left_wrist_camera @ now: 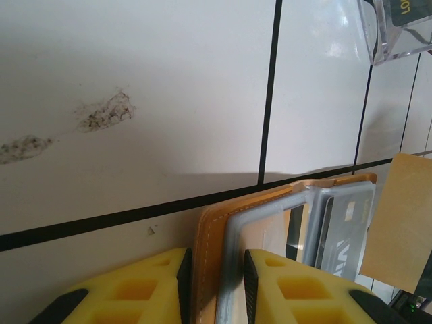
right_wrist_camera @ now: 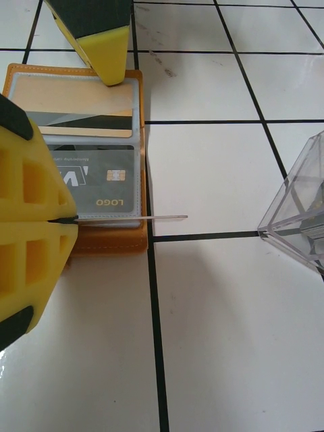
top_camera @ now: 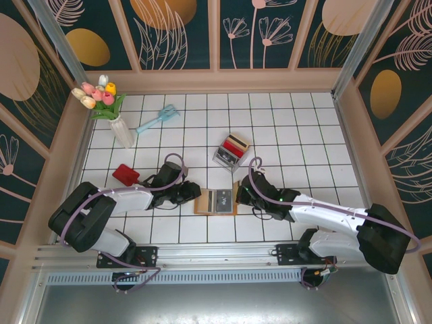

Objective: Put the credit cards into the card holder
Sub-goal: Flip over the card slot in the card holder.

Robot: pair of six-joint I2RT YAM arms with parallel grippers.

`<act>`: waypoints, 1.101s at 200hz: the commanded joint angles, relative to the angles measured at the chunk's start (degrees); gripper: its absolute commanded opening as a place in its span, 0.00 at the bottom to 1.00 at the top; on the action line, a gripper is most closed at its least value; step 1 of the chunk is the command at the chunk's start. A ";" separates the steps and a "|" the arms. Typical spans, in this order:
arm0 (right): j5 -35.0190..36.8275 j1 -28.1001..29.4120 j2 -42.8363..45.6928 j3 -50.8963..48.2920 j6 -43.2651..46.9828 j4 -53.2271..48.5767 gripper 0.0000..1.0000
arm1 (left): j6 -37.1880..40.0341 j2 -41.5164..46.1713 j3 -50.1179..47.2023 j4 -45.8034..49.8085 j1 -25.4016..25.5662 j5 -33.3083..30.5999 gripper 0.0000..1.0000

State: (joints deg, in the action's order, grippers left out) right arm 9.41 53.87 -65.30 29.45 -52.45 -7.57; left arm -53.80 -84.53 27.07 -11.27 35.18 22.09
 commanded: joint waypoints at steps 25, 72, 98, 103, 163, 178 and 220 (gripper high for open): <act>3.05 -0.34 1.14 2.89 -0.12 -4.09 0.00 | 0.49 -0.63 0.97 0.78 0.30 0.50 0.30; 2.33 -0.34 0.14 2.39 -0.44 -2.47 0.00 | 0.71 -0.52 0.79 0.90 0.24 0.50 0.30; 1.97 -0.34 -0.31 1.65 -0.58 -1.57 0.00 | 0.68 -0.37 0.75 1.09 0.24 0.49 0.30; 1.86 -0.34 -0.47 1.50 -0.57 -1.25 0.00 | 0.60 -0.29 0.77 1.07 0.30 0.48 0.30; 1.49 0.09 -2.86 0.85 -0.81 -1.08 0.00 | 0.70 -0.37 0.96 1.15 0.26 0.50 0.30; 2.57 0.49 -2.74 1.62 -0.52 -2.36 0.00 | 0.80 -0.46 0.88 1.19 0.27 0.48 0.30; 2.90 0.55 -2.06 2.10 -0.30 -2.69 0.00 | 0.54 -0.47 0.77 0.92 0.26 0.41 0.30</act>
State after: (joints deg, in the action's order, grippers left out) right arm 10.92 54.11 -67.68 30.65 -52.84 -8.95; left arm -53.80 -84.60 27.07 -11.27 35.18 22.09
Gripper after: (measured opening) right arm 0.053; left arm 0.301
